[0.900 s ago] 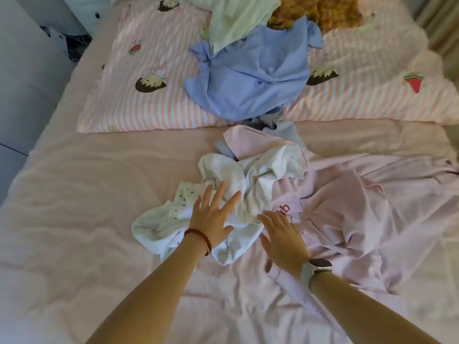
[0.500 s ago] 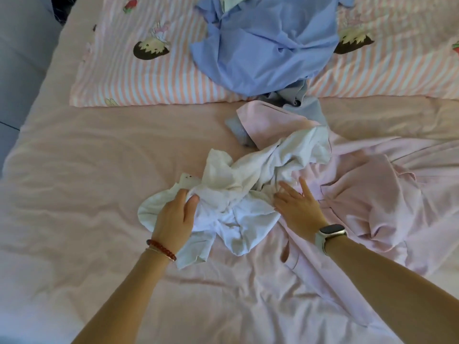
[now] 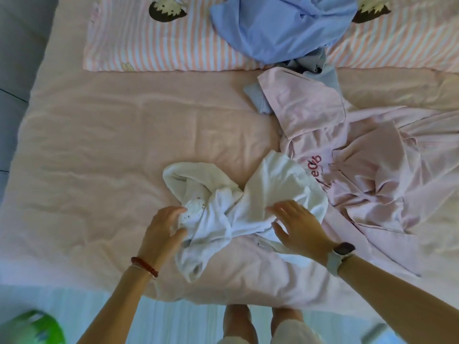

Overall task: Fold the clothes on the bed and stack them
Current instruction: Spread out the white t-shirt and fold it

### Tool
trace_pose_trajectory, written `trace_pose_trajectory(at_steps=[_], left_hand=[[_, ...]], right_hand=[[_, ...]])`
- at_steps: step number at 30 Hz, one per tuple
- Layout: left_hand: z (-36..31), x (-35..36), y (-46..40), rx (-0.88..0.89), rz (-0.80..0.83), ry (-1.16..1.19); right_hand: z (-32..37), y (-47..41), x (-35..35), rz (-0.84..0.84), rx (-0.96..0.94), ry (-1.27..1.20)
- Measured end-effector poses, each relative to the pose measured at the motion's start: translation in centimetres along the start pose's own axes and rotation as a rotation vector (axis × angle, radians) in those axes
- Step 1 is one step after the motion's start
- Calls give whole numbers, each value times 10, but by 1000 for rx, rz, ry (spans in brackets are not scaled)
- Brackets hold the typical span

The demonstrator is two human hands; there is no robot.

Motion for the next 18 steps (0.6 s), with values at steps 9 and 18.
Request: trace_pose_trajectory(at_steps=[9,18], left_hand=[[10,57,-21,78,-12,-278],[-40,26,-29,240,-148,79]], right_hand=[[20,-45,95,419,110,144],[13,-28,1,-67,196,-233]])
Point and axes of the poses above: each hand's wrist, its own y-axis away from the middle knuckle, its own x-axis out of the palm, z = x × y, the point moved 9 cm from there along -y, towards the middle knuckle, and after that the axes turned 6 degrees about y, right-handed, at the moved point
